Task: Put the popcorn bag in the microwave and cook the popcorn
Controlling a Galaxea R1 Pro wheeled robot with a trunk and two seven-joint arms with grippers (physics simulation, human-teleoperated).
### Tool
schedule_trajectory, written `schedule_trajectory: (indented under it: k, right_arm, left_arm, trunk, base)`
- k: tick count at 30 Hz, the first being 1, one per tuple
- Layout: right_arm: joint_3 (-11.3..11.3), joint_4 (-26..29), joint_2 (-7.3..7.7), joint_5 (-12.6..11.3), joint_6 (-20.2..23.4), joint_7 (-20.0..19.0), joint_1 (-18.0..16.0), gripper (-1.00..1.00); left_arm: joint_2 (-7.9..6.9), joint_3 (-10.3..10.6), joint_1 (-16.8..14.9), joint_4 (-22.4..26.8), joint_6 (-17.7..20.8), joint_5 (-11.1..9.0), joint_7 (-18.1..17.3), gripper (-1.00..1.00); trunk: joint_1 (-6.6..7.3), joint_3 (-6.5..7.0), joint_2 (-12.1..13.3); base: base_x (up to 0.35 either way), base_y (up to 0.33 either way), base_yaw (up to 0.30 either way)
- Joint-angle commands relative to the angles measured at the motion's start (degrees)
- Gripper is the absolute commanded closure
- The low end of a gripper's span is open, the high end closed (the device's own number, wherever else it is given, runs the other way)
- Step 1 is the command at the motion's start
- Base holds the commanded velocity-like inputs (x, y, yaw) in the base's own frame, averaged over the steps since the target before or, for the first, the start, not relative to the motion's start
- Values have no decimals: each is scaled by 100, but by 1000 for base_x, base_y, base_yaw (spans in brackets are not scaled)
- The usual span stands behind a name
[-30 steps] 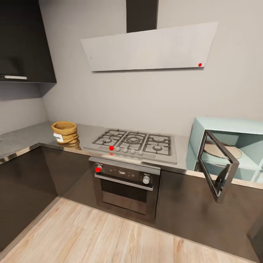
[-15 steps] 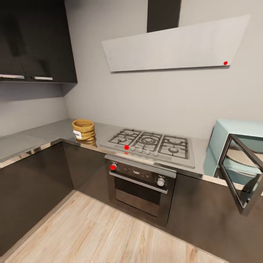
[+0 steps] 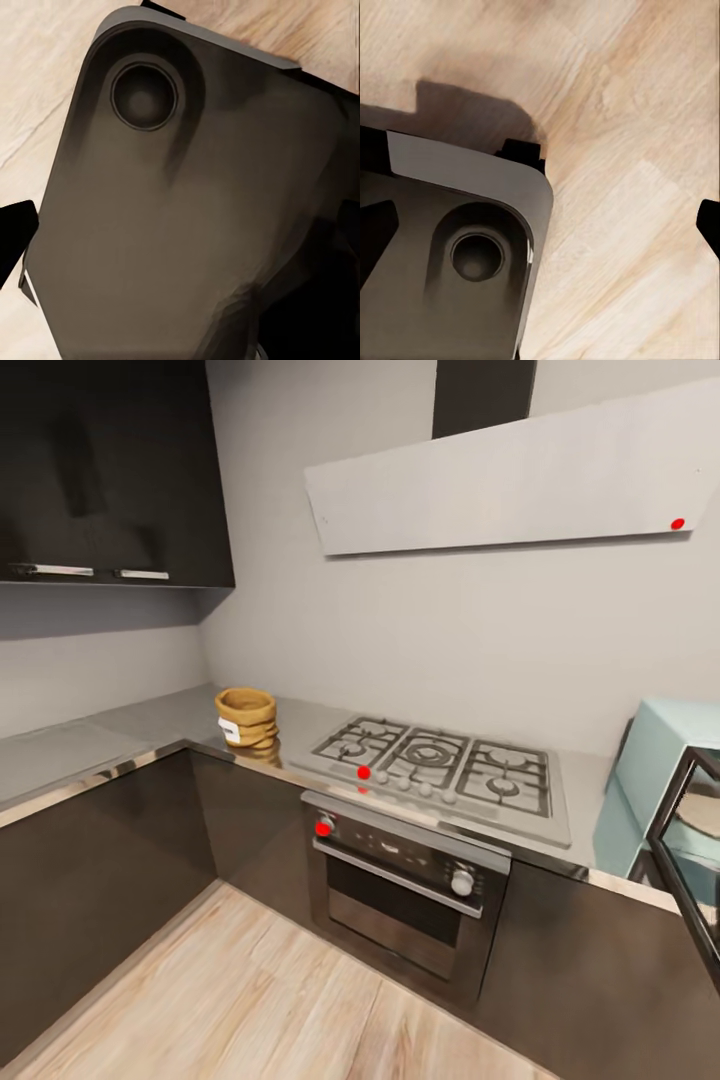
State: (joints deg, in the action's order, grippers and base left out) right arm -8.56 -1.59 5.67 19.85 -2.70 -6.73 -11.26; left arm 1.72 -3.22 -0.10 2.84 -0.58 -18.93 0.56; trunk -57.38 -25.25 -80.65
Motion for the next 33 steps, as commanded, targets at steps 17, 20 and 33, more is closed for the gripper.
schedule_trajectory:
  k: [17,20,33]
  right_arm:
    - [-41,-17,3,54,-29,-12,-7,-100]
    - [-41,-17,5,54,-29,-12,-7,-100]
    - [-41,-17,-7,53,-17,-12,-7,-100]
  left_arm:
    - [-5,-36,1,6,-12,-14,-3,-100]
    - [-12,-39,1,6,-12,-14,-3,-100]
    - [-23,-39,1,6,-12,-31,-46,-100]
  trunk:
    - [-3,-6,-3]
    - [-3,-6,-3]
    - [-3,-6,-3]
  base:
    - [270,-60,122]
    - [55,0,269]
    - [2,0,159]
